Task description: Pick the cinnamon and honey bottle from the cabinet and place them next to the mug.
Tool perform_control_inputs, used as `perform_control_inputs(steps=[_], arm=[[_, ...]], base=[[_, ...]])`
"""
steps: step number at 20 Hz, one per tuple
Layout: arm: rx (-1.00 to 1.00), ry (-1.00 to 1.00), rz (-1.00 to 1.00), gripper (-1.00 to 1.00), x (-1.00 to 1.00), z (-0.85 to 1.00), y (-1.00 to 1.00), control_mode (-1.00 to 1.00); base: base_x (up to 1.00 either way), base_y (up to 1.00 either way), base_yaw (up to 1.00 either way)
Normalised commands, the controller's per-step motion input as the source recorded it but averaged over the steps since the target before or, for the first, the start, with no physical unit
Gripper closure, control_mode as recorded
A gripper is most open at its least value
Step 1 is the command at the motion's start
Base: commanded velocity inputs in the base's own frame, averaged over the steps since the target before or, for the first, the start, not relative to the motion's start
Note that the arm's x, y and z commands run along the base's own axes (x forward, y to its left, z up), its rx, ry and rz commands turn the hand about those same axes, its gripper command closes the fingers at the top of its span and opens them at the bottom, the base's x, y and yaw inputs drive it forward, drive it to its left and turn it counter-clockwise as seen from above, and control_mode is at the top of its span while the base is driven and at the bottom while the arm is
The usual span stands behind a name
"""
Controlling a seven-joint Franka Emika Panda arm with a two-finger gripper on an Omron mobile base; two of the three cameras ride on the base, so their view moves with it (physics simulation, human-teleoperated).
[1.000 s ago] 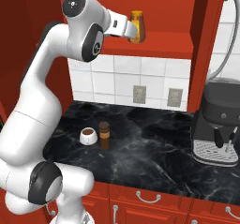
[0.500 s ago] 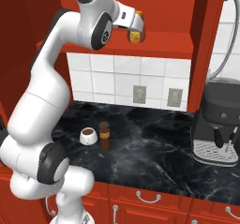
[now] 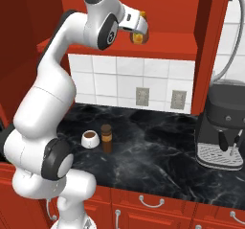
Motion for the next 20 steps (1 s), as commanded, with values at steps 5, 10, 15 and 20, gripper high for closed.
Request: perform_control_inputs(steps=[5, 10, 15, 20], arm=[[0.00, 0.00, 0.00, -1.00, 0.22, -0.01, 0.00, -1.00], [0.00, 0.03, 0.00, -1.00, 0.39, -0.04, -0.05, -1.00], [0.00, 0.03, 0.00, -1.00, 0.28, 0.00, -0.11, -1.00], [0.00, 0.07, 0.00, -1.00, 0.24, 0.00, -0.19, -1.00]], base=[[0.00, 0.00, 0.00], [0.00, 0.00, 0.00], [0.00, 0.00, 0.00], [0.00, 0.00, 0.00]])
